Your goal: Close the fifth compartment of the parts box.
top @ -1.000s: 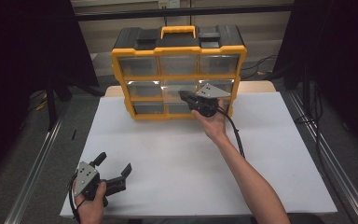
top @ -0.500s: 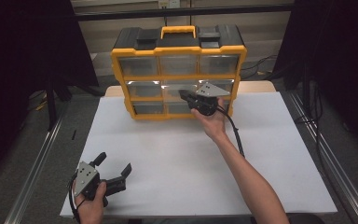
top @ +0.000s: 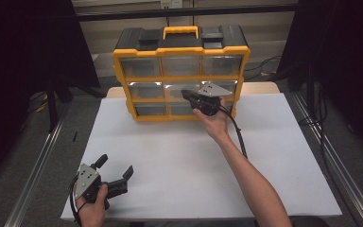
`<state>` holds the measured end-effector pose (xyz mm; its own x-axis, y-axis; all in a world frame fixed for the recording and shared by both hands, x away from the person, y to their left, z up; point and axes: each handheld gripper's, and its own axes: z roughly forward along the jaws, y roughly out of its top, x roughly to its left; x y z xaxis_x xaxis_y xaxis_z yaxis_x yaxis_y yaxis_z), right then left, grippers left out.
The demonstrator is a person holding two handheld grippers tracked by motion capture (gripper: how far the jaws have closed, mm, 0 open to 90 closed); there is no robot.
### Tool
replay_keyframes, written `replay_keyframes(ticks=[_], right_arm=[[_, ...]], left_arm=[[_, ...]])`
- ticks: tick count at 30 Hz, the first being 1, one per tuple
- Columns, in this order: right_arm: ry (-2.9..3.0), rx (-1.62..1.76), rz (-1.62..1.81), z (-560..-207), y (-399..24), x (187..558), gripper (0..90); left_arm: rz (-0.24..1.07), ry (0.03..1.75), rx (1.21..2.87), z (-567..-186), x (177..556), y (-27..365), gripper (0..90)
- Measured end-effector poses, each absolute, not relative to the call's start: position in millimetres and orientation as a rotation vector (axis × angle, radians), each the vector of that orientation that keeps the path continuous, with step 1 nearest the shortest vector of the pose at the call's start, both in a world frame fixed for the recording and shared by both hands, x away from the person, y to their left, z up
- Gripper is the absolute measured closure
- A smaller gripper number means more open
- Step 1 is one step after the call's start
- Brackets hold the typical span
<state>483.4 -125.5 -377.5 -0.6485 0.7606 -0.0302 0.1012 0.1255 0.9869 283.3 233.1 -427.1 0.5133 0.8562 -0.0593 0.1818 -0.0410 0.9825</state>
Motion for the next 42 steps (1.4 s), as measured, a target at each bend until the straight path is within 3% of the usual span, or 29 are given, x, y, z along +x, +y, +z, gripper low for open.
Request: replay_keyframes(ticks=[42], right_arm=[[1.848, 0.856, 1.532, -376, -124, 498, 90.0]], left_arm=[[0.691, 0.930, 1.550, -428, 284, 232, 1.3]])
